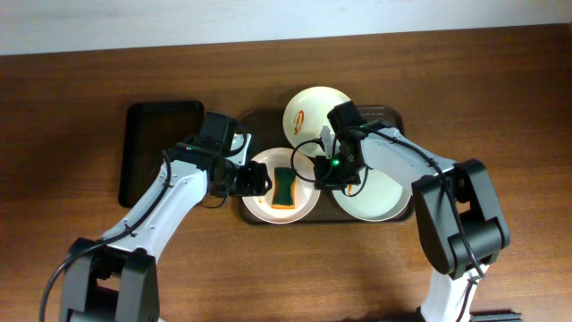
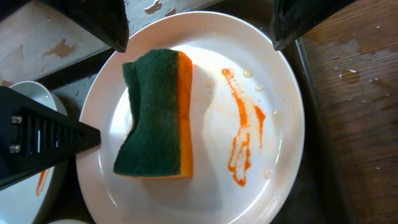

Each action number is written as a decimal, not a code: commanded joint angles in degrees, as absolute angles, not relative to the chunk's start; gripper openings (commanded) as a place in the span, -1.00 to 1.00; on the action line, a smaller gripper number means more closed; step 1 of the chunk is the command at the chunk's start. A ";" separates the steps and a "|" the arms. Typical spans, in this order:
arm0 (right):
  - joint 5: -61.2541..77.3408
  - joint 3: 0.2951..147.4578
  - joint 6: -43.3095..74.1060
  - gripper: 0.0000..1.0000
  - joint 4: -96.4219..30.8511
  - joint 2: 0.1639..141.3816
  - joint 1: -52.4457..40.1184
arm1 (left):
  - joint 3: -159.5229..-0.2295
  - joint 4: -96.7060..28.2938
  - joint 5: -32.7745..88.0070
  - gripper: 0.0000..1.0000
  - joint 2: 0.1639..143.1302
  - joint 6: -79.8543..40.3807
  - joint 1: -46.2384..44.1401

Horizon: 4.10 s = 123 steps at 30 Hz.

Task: Clean dirty plates on tray and stack at the side
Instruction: 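Regrasp the sponge with the left gripper and scrub the held plate, then return the sponge to the black tray with the left gripper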

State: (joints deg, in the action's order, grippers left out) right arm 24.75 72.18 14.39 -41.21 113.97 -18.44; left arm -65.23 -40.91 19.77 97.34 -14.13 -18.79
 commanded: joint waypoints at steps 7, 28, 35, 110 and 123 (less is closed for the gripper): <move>25.26 71.90 13.91 -0.83 -41.04 114.74 -18.31 | -64.75 -36.42 13.72 0.64 97.54 -18.50 -24.67; 25.28 71.90 13.91 -0.83 -40.53 114.74 -18.31 | -64.69 -30.79 14.15 0.72 105.65 -18.39 -28.23; 25.28 71.90 13.91 -0.83 -40.45 114.74 -18.31 | -64.69 -28.32 9.74 0.42 106.10 -18.63 -32.08; 25.52 73.30 13.74 -0.92 -42.70 113.12 -18.35 | -79.00 -49.58 -15.66 -1.00 104.12 -24.03 -16.49; 11.11 88.62 15.92 -0.92 -54.92 108.66 -26.37 | -78.78 -43.57 -7.88 -1.00 104.71 -14.81 -6.42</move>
